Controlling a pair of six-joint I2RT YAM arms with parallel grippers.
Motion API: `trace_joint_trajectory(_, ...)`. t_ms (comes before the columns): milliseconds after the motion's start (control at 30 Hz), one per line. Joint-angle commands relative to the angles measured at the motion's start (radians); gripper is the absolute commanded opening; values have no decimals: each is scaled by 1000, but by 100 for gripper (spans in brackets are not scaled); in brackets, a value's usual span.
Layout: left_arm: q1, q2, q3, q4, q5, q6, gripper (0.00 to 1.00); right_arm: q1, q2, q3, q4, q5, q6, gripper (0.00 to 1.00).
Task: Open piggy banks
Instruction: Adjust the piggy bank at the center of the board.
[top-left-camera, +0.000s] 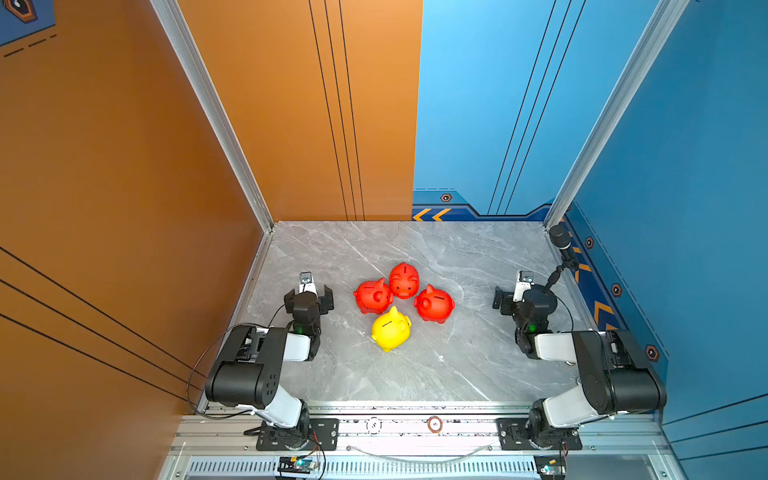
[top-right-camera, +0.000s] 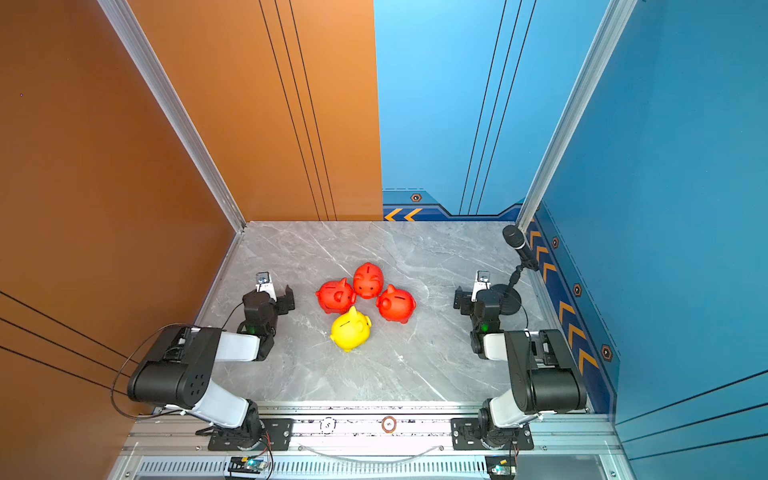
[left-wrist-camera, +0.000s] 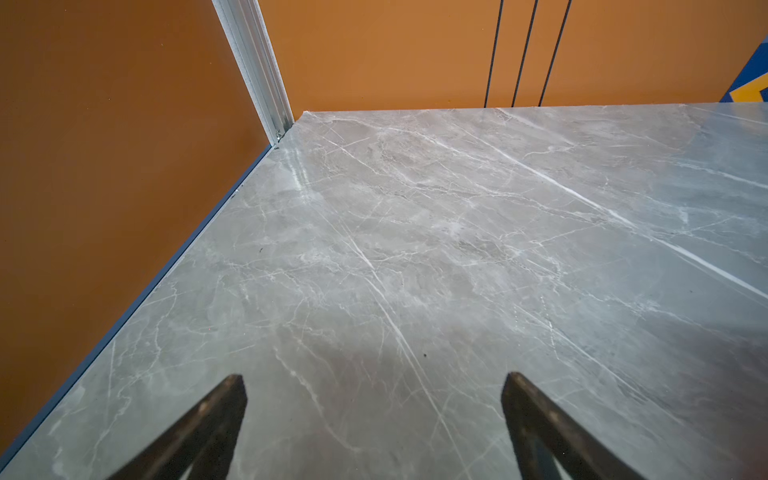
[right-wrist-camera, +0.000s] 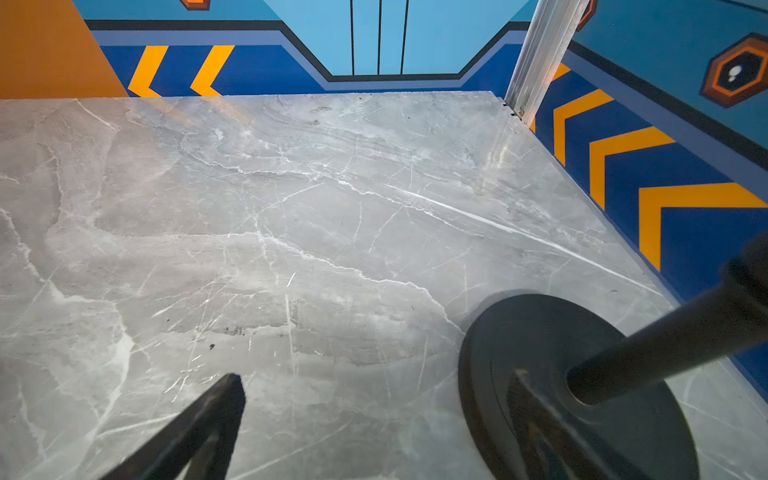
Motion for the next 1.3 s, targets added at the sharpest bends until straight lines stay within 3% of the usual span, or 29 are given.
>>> trace_joint_trajectory(0, 7, 6, 13, -5, 23, 7, 98, 10, 14, 16, 26, 30, 11, 99)
trace_joint_trajectory(533, 9, 7, 13, -5, 26, 8, 98, 16, 14, 14, 30, 42, 10, 100)
trace_joint_trajectory(633, 21, 7, 19, -16, 92, 18, 98, 16, 14, 16, 28, 43, 9, 100)
trace_joint_trajectory(733, 43, 1, 26, -40, 232, 41, 98, 16, 14, 16, 27, 41, 10, 99)
trace_joint_trajectory(833, 57, 6, 30, -41, 256, 32, 98, 16, 14, 16, 28, 41, 10, 99)
trace_joint_trajectory(1000, 11, -70, 58, -150, 67, 19, 98, 16, 14, 16, 27, 41, 10, 99)
trace_joint_trajectory(1267, -185, -232, 260, -714, -421, -57, 98, 16, 14, 17, 25, 40, 10, 100)
